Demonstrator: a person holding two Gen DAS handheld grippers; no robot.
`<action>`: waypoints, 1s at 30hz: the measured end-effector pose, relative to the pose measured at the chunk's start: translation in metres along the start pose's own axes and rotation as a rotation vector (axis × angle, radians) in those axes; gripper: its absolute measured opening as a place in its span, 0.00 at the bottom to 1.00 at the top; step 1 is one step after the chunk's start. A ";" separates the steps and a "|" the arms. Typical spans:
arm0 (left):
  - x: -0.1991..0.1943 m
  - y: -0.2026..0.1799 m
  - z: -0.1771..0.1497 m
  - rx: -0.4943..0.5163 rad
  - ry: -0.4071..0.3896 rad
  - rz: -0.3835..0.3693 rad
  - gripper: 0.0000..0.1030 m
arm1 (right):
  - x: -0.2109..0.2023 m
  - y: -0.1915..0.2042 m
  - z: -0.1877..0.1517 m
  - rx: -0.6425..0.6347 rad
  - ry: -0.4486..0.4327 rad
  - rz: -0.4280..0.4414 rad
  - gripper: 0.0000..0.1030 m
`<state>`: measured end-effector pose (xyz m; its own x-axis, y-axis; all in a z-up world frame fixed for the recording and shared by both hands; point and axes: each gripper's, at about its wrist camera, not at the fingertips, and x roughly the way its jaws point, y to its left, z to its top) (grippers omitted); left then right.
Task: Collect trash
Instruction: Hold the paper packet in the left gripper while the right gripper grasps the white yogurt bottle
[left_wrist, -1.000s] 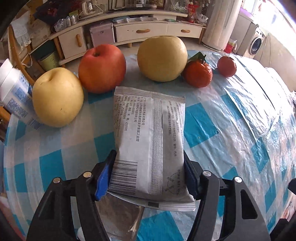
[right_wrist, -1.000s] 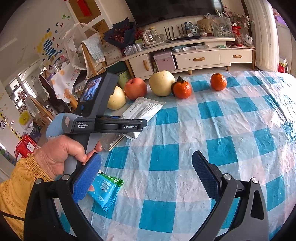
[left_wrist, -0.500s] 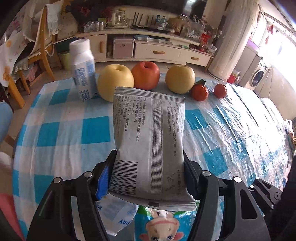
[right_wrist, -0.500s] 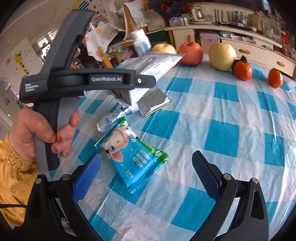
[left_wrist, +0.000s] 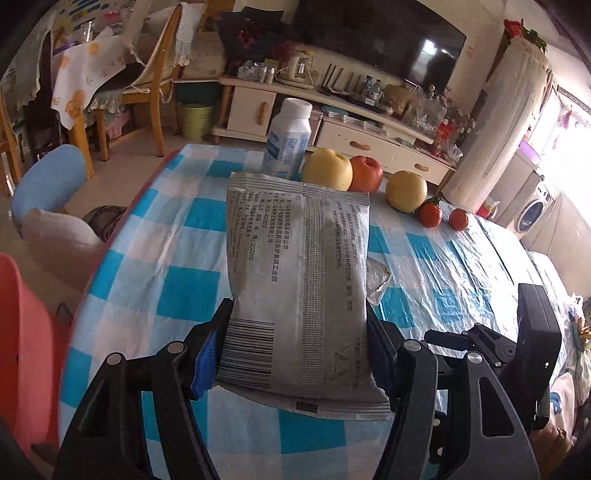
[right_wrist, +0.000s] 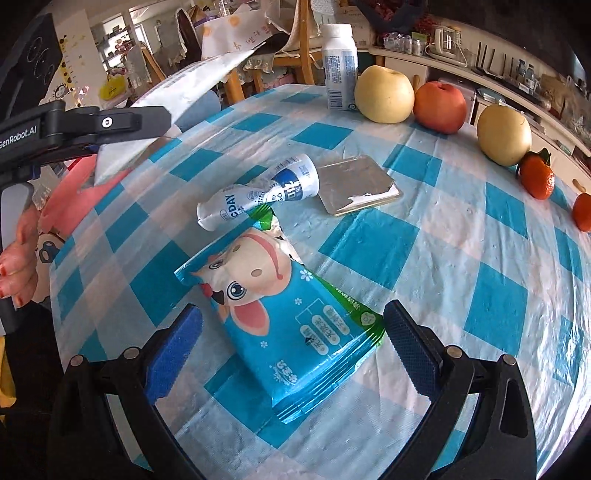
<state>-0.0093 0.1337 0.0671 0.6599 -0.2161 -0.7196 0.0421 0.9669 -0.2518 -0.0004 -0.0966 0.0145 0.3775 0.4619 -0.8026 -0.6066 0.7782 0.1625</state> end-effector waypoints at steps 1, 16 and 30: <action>-0.001 0.005 -0.002 -0.011 -0.008 0.001 0.64 | 0.000 0.000 0.000 -0.002 -0.010 -0.004 0.96; -0.005 0.031 -0.010 -0.047 -0.048 0.005 0.64 | -0.001 0.009 0.015 0.097 -0.053 0.105 0.96; -0.017 0.043 -0.009 -0.061 -0.084 0.012 0.65 | 0.011 -0.005 0.046 0.424 -0.137 0.169 0.69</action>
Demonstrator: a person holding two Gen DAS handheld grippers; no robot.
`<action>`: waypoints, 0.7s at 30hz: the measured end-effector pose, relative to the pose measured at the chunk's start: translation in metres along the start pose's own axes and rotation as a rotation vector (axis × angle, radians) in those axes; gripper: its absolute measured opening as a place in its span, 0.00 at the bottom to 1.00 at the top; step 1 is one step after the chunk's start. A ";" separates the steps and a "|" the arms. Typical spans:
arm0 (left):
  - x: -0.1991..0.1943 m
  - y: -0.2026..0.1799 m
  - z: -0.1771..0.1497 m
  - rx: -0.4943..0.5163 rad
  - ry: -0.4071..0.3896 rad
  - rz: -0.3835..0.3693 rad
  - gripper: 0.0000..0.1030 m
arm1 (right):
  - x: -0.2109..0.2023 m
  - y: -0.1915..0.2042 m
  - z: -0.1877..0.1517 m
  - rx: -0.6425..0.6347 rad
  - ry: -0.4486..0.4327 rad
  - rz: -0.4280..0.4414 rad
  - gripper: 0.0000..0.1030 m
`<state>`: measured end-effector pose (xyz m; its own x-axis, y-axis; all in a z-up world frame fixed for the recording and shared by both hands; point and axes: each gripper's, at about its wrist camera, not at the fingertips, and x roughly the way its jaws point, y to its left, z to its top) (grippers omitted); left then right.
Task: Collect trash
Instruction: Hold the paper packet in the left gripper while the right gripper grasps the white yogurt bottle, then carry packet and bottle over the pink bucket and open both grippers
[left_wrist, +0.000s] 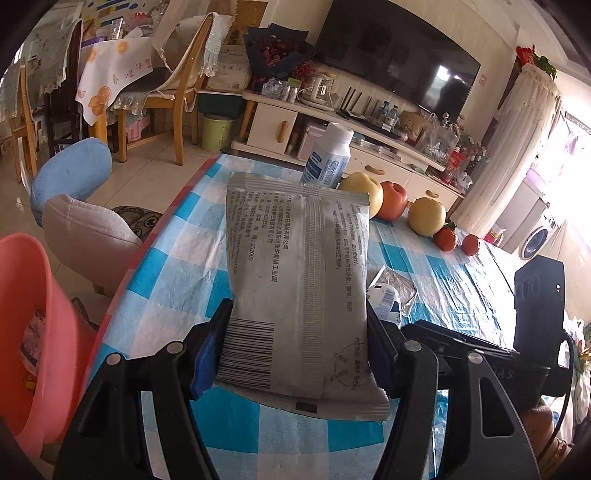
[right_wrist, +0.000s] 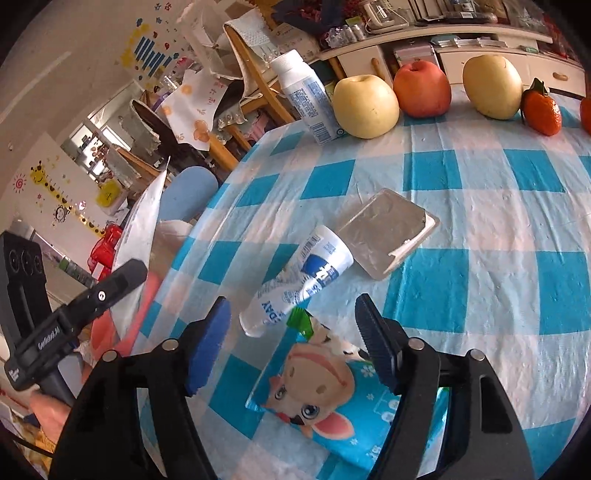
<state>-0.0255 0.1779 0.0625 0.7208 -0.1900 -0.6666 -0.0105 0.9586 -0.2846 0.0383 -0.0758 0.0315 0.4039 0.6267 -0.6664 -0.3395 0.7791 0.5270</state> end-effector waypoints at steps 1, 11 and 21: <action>-0.002 0.002 0.000 -0.006 -0.004 -0.001 0.65 | 0.005 0.002 0.003 0.010 0.005 -0.022 0.69; -0.011 0.016 0.004 -0.024 -0.031 0.047 0.65 | 0.031 0.010 0.013 0.070 0.020 -0.092 0.39; -0.021 0.034 0.005 -0.058 -0.047 0.095 0.65 | 0.032 0.020 0.015 0.024 -0.030 -0.132 0.24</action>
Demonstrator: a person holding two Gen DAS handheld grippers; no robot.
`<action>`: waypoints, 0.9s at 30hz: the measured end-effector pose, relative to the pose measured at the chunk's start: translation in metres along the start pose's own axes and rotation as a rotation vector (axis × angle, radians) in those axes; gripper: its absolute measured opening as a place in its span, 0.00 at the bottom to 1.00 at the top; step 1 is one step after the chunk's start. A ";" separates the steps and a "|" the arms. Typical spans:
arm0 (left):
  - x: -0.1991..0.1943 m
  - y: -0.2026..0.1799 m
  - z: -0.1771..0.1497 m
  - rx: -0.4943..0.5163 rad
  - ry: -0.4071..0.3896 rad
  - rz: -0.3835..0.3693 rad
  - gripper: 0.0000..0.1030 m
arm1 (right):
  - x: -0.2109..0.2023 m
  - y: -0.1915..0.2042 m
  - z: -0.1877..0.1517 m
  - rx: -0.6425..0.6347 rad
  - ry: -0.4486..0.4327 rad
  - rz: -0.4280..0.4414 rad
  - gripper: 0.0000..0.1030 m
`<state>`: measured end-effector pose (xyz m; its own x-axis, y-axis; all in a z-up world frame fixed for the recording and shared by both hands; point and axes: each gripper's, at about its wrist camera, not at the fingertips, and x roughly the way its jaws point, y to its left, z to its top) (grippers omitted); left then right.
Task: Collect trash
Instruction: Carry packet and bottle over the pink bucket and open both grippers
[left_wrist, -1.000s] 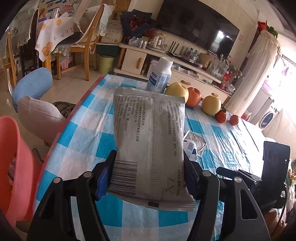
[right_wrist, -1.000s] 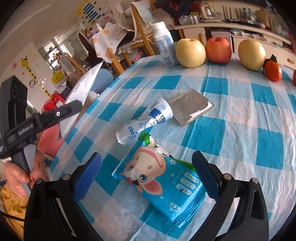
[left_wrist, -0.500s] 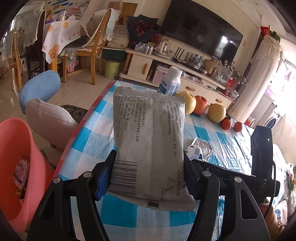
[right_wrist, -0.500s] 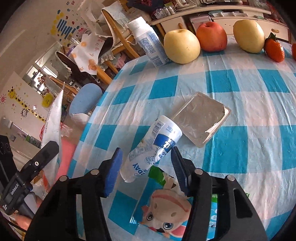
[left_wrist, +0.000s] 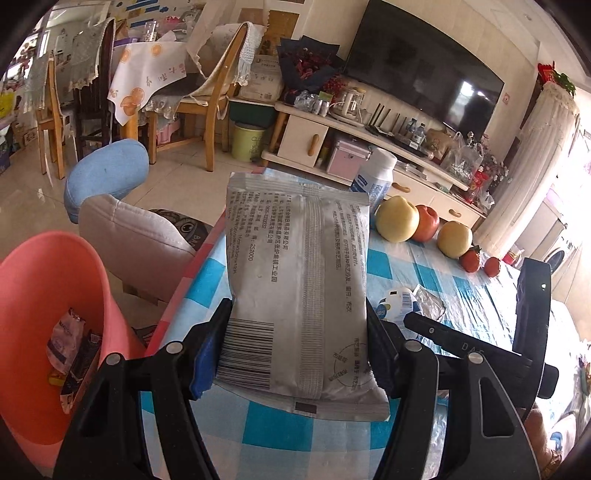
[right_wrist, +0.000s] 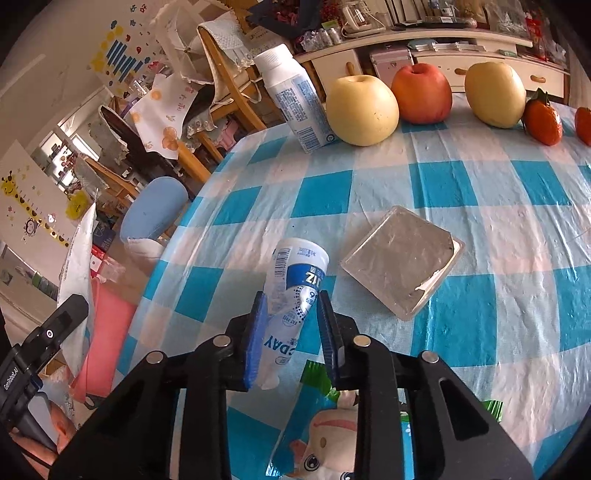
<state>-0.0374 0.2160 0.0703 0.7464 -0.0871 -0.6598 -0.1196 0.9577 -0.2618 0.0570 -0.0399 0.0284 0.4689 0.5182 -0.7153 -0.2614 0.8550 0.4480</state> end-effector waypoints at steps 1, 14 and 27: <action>-0.001 0.002 0.000 0.000 -0.003 0.010 0.65 | -0.001 0.003 0.000 -0.012 -0.006 -0.002 0.21; -0.018 0.030 0.006 -0.064 -0.033 0.036 0.65 | -0.018 0.060 -0.007 -0.202 -0.080 -0.033 0.11; -0.058 0.095 0.015 -0.198 -0.116 0.140 0.65 | -0.030 0.172 -0.001 -0.297 -0.098 0.210 0.11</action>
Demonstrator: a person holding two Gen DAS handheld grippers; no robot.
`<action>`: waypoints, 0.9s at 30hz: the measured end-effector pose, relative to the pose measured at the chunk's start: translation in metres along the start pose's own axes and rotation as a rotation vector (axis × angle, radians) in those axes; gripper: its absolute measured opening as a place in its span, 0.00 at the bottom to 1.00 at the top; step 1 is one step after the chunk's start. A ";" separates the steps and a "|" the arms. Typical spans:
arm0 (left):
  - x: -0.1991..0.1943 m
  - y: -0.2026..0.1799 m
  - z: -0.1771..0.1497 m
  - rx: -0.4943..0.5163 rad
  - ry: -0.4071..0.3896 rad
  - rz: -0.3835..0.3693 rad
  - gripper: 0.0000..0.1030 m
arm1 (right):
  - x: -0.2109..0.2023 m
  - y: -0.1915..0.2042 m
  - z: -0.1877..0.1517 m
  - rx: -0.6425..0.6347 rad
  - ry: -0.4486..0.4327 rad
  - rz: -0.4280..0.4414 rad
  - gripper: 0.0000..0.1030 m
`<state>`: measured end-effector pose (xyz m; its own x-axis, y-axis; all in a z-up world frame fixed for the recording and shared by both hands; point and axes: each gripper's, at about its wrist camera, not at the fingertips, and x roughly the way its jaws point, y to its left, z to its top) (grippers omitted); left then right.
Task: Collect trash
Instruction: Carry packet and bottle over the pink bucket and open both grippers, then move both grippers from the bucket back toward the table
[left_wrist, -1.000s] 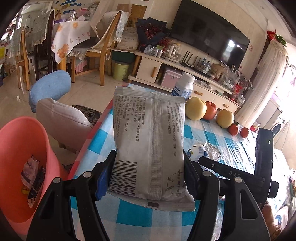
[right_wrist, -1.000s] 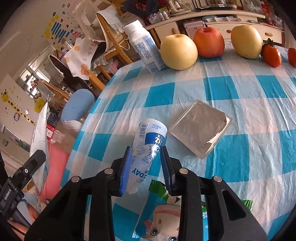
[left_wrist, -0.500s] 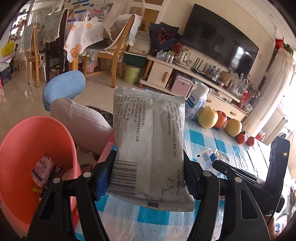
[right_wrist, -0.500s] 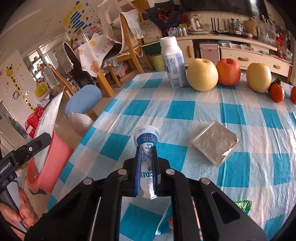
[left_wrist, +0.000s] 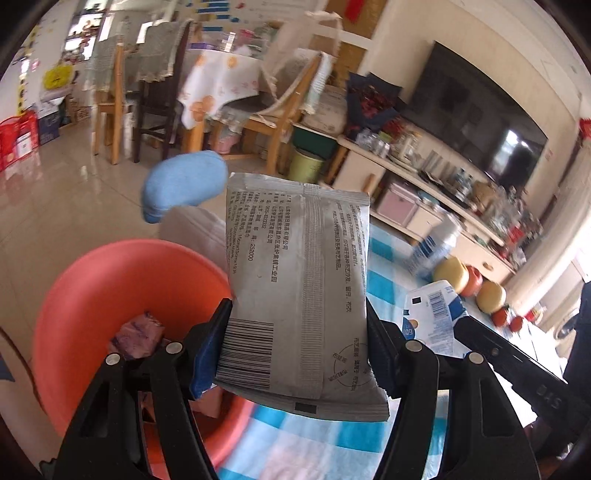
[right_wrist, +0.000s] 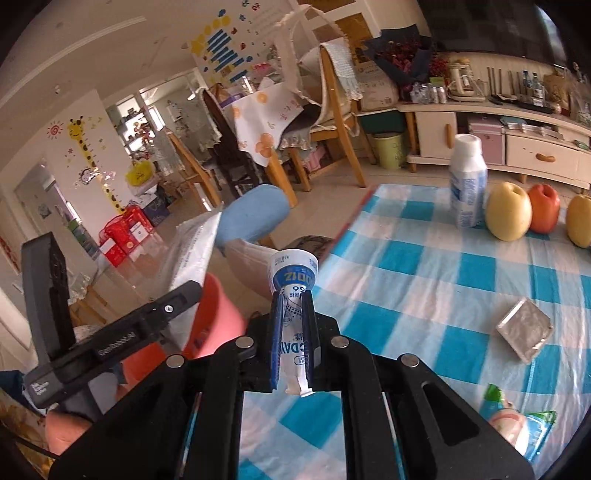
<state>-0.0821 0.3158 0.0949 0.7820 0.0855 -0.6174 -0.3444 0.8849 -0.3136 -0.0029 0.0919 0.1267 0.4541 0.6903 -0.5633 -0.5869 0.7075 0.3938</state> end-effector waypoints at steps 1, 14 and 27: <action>-0.003 0.010 0.002 -0.023 -0.008 0.014 0.65 | 0.005 0.012 0.003 -0.008 0.004 0.032 0.11; -0.018 0.107 0.014 -0.253 -0.057 0.274 0.88 | 0.100 0.105 -0.002 -0.002 0.149 0.233 0.20; -0.031 0.099 0.011 -0.238 -0.228 0.261 0.93 | 0.048 0.073 -0.032 -0.143 0.081 -0.001 0.81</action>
<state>-0.1346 0.4056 0.0908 0.7380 0.4157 -0.5315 -0.6359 0.6919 -0.3417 -0.0457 0.1722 0.1048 0.4024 0.6712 -0.6225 -0.6786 0.6751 0.2893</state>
